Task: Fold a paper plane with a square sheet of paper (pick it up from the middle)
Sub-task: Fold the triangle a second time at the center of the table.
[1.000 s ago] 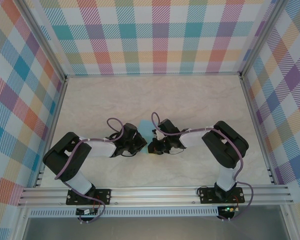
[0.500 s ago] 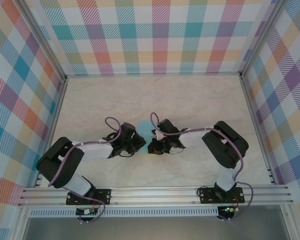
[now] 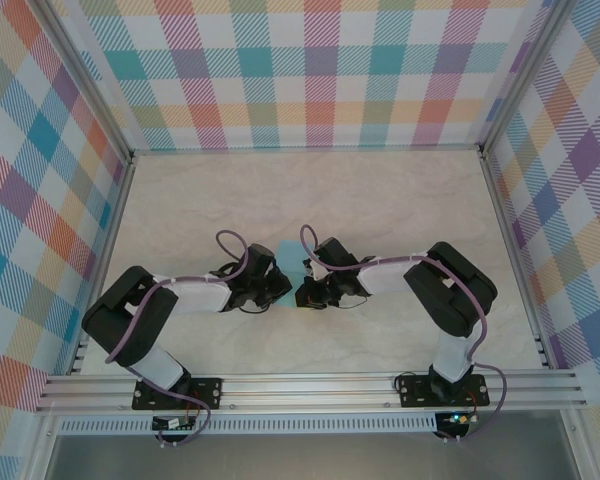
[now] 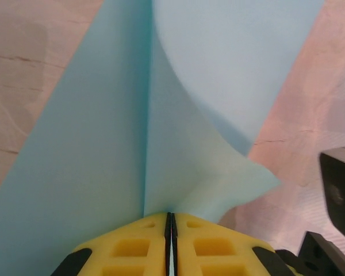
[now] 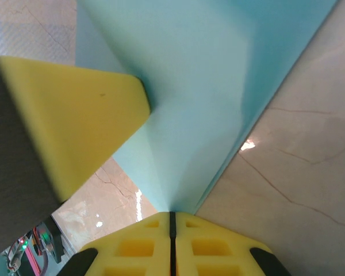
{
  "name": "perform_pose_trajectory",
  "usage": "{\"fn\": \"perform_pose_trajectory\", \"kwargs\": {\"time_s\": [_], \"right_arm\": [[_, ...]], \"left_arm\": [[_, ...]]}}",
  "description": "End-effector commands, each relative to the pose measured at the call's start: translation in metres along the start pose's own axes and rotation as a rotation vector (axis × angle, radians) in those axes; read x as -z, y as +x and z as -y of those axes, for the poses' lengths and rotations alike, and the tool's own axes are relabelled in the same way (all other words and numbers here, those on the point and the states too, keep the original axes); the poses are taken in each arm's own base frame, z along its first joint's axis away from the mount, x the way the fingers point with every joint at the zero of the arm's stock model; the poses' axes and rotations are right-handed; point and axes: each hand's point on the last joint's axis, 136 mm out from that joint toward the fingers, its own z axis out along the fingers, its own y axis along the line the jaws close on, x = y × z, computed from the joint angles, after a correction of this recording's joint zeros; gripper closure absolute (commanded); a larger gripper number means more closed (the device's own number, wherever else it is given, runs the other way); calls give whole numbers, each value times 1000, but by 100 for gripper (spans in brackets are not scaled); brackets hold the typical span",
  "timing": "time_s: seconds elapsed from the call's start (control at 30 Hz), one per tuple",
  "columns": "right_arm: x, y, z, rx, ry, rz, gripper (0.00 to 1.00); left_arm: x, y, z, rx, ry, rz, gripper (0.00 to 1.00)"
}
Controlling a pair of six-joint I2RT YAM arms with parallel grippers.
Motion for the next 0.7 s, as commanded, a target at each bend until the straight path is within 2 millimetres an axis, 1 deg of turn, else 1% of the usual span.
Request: {"fn": "perform_pose_trajectory", "kwargs": {"time_s": [0.0, 0.17, 0.23, 0.3, 0.47, 0.67], "right_arm": [[4, -2, -1, 20, 32, 10, 91], [22, -17, -27, 77, -10, 79, 90], [27, -22, -32, 91, -6, 108, 90], [27, -24, -31, 92, 3, 116, 90], [15, -24, -20, 65, 20, 93, 90], [6, -23, -7, 47, 55, 78, 91]], "left_arm": [[-7, -5, -3, -13, -19, 0, 90], [-12, 1, -13, 2, -44, -29, 92], [-13, 3, -14, 7, -44, -34, 92], [-12, 4, -15, 10, -45, -36, 92], [-12, 5, -15, 15, -38, -44, 92], [-10, 6, -12, 15, -28, -47, 93]]}}
